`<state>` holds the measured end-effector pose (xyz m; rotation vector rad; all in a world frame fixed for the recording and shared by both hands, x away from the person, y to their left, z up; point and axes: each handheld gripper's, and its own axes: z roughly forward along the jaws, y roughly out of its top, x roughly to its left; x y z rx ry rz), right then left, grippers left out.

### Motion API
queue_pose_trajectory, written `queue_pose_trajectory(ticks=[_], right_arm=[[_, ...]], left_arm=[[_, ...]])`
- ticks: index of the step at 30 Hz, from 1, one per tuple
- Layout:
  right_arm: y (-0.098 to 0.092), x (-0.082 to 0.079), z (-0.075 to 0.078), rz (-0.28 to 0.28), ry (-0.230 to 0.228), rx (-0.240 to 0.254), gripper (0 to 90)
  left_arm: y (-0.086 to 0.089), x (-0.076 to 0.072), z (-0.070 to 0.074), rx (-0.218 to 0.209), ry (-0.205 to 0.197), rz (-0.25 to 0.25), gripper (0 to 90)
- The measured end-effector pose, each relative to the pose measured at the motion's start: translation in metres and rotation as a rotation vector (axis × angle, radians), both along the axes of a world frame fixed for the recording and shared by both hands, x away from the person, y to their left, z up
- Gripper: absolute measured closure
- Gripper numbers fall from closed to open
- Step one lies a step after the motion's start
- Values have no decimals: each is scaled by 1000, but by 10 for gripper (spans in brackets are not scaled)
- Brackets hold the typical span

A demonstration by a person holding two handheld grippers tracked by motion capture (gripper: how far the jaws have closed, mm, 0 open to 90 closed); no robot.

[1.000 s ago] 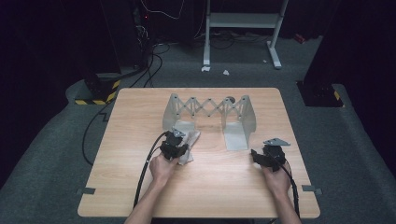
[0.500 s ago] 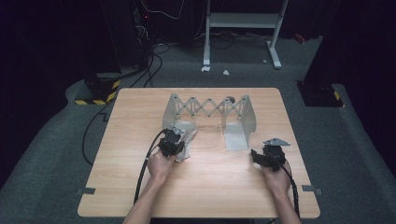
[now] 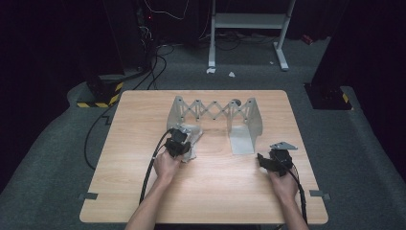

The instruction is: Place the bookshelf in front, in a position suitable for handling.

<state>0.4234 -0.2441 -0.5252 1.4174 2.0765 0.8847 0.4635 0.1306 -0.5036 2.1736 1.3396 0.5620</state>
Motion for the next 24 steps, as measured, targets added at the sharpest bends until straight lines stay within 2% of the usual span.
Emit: queue_pose_trajectory(ticks=[5,11,14,20,22,24], right_arm=[[0,0,0,0,0,0,347],[0,0,0,0,0,0,346],[0,0,0,0,0,0,347],[0,0,0,-1,0,1,346],[0,0,0,-1,0,0,346],[0,0,0,-1,0,0,346]], left_arm=[[2,0,1,35,-7,23,726],[6,1,1,49,-12,39,726],[6,2,1,39,-11,45,726],[4,6,0,-37,3,43,726],[2,8,0,-37,8,42,722],[-3,10,0,-6,3,35,720]])
